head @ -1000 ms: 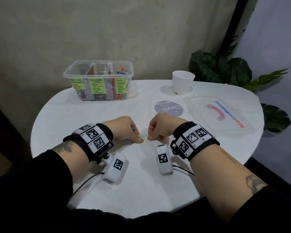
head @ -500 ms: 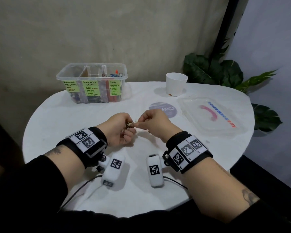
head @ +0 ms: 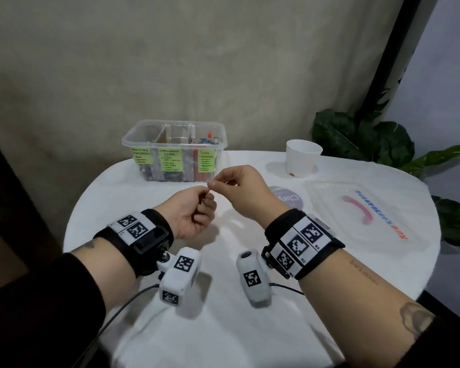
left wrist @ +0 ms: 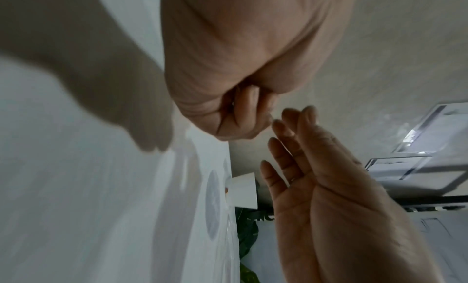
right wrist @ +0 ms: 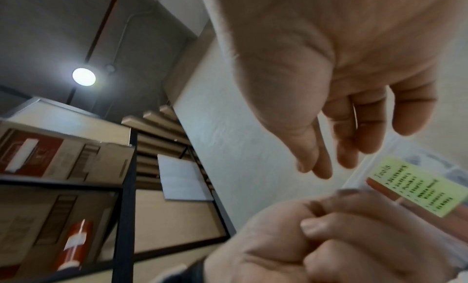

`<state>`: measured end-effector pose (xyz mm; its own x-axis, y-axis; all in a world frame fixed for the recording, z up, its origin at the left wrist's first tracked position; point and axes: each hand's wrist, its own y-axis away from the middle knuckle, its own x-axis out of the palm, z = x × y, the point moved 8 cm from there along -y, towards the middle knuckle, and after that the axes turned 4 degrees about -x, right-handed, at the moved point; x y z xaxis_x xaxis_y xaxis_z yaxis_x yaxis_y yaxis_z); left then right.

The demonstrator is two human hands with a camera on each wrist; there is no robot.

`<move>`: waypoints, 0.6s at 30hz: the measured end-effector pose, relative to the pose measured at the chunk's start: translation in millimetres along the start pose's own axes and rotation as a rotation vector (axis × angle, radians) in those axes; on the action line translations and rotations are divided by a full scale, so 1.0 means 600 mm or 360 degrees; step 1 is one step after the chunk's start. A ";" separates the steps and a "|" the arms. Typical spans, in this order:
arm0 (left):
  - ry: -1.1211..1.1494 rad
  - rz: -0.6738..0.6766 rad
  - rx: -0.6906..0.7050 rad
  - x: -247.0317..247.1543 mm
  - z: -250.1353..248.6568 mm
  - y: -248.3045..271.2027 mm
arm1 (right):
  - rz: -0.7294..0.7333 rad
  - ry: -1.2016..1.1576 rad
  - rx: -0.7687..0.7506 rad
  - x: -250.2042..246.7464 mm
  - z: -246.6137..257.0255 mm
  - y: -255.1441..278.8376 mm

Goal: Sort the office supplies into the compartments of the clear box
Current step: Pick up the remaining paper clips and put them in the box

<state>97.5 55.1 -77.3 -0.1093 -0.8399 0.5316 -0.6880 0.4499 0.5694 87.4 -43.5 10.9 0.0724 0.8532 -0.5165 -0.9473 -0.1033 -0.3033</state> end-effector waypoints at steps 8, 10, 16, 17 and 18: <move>-0.0609 -0.0551 0.0795 -0.061 -0.253 0.028 | 0.0127 0.0970 -0.0367 0.011 0.016 -0.137; -0.0933 -0.0756 0.0966 -0.058 -0.322 0.034 | 0.0158 0.1064 -0.0372 0.018 0.005 -0.167; -0.1214 -0.0874 0.0770 -0.048 -0.439 -0.056 | 0.0190 0.1137 -0.0359 0.044 -0.044 -0.223; -0.1179 -0.0885 0.0688 -0.054 -0.449 -0.074 | 0.0145 0.1115 -0.0372 0.045 -0.048 -0.229; -0.1134 -0.0886 0.0628 -0.057 -0.460 -0.089 | 0.0103 0.1098 -0.0385 0.044 -0.052 -0.233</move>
<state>336.0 143.5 46.9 -0.0150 -0.9457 -0.3247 -0.9481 -0.0897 0.3050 231.6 -22.4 14.7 0.2740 0.3338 -0.9019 -0.8667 -0.3208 -0.3820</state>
